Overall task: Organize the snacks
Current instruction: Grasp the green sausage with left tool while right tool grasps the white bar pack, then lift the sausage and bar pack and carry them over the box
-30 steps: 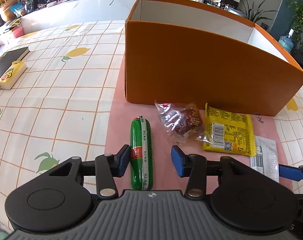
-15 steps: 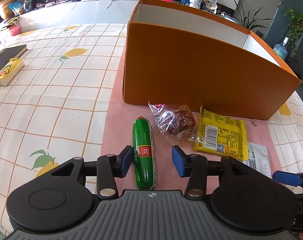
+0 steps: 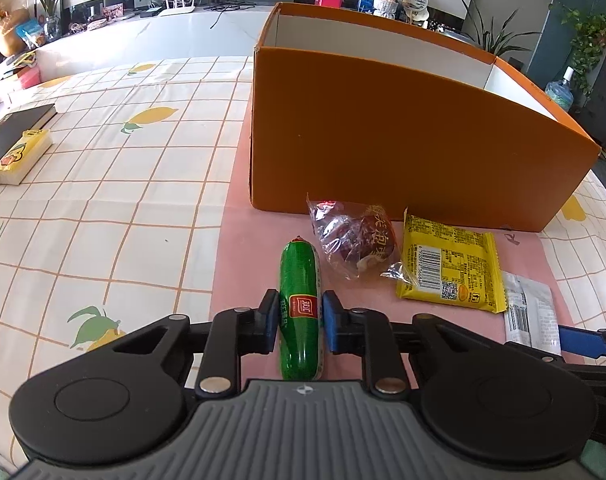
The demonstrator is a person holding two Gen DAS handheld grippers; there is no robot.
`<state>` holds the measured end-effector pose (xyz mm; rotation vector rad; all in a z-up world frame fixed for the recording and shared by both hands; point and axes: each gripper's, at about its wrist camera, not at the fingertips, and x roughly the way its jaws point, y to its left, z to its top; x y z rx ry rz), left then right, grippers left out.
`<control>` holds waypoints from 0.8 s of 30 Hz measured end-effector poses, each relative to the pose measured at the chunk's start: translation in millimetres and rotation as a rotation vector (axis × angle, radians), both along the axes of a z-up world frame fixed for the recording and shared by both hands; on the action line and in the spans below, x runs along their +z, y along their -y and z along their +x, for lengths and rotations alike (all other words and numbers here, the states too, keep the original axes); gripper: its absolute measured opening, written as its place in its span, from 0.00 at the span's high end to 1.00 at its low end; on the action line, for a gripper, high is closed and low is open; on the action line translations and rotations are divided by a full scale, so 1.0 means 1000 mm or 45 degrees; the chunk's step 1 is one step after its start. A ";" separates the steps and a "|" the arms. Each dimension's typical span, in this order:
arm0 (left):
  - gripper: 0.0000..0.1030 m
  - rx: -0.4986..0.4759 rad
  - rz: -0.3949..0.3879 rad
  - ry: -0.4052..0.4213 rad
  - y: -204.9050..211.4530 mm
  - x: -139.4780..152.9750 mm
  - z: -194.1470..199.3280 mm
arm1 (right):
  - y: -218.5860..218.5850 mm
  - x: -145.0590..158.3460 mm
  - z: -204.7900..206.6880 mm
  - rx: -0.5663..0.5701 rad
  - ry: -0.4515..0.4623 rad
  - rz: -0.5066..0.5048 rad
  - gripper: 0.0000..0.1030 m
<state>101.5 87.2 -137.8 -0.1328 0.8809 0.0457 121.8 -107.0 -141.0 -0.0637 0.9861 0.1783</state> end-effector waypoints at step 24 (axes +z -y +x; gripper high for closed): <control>0.76 -0.001 -0.050 0.095 0.015 0.059 -0.028 | 0.026 0.051 -0.017 -0.060 0.135 0.130 0.51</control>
